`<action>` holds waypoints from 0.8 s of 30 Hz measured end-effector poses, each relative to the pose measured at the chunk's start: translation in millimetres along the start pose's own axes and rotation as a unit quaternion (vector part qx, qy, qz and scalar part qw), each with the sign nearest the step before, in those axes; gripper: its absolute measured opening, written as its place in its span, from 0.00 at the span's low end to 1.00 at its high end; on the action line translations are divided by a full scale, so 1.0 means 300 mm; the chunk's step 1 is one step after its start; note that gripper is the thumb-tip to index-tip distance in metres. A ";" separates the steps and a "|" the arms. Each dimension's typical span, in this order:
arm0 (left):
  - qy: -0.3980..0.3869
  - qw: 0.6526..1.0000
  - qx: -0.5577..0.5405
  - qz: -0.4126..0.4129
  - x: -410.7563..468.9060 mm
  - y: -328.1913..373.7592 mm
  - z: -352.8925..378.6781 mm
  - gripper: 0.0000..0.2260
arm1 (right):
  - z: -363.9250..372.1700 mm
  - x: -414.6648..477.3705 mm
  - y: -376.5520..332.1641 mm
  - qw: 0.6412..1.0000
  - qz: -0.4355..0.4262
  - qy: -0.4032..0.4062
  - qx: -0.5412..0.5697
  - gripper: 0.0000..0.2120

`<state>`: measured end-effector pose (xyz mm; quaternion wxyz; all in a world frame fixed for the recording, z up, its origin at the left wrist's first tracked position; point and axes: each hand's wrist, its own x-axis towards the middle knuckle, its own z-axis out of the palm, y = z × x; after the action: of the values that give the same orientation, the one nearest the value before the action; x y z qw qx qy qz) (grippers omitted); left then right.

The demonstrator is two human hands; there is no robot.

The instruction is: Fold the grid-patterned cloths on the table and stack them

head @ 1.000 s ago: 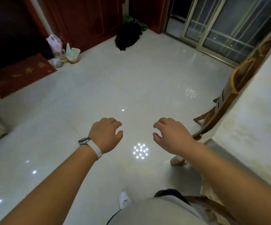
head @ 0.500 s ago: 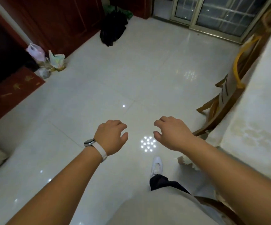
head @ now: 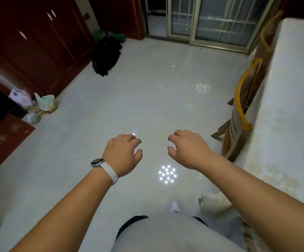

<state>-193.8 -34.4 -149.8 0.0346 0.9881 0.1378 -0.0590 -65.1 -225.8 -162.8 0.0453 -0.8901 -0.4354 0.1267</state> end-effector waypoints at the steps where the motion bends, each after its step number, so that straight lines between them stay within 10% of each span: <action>1: 0.001 1.000 -0.002 0.006 0.034 0.004 -0.005 0.17 | -0.004 0.011 0.019 1.000 0.008 0.003 0.004 0.19; 24: -0.024 0.986 -0.049 0.158 1.093 -0.334 -0.121 0.18 | -0.288 0.765 0.229 0.976 0.211 0.041 0.031 0.19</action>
<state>95.7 152.7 -160.5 0.0956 0.9928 -0.0183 -0.0694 145.3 -85.3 -135.3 0.0625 -0.9646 -0.2311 0.1102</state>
